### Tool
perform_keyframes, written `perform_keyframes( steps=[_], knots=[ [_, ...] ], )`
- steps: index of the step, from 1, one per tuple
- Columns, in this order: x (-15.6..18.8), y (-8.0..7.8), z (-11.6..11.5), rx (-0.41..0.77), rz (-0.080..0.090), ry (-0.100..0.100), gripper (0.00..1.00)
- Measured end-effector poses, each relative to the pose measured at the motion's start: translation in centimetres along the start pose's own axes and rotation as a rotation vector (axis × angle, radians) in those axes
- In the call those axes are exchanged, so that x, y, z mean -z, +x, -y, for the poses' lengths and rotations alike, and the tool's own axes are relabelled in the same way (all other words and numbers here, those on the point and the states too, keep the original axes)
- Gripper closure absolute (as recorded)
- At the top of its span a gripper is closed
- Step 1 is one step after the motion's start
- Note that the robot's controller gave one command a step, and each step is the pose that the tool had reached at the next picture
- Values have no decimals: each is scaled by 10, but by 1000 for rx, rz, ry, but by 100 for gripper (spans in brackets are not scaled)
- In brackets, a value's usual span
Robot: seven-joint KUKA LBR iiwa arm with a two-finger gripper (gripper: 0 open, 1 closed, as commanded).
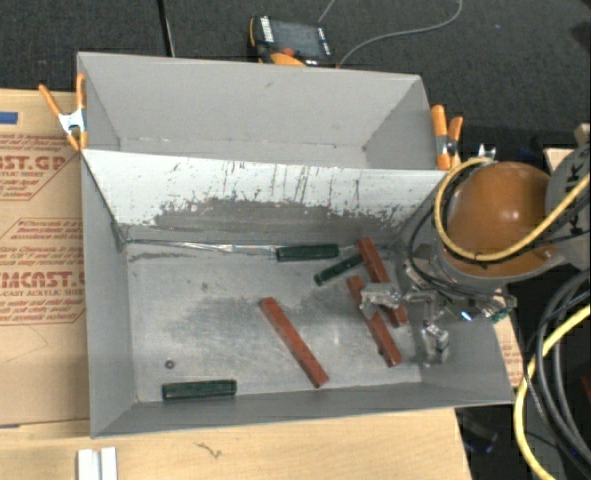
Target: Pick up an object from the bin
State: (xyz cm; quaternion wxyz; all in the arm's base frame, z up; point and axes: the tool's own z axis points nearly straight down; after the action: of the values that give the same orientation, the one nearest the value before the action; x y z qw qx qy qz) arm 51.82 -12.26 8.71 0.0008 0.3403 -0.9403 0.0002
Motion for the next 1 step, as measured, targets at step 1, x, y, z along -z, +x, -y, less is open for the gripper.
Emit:
perform_keyframes(
  steps=[1],
  knots=[
    [-17,-42,22,157,5,1,0]
  ],
)
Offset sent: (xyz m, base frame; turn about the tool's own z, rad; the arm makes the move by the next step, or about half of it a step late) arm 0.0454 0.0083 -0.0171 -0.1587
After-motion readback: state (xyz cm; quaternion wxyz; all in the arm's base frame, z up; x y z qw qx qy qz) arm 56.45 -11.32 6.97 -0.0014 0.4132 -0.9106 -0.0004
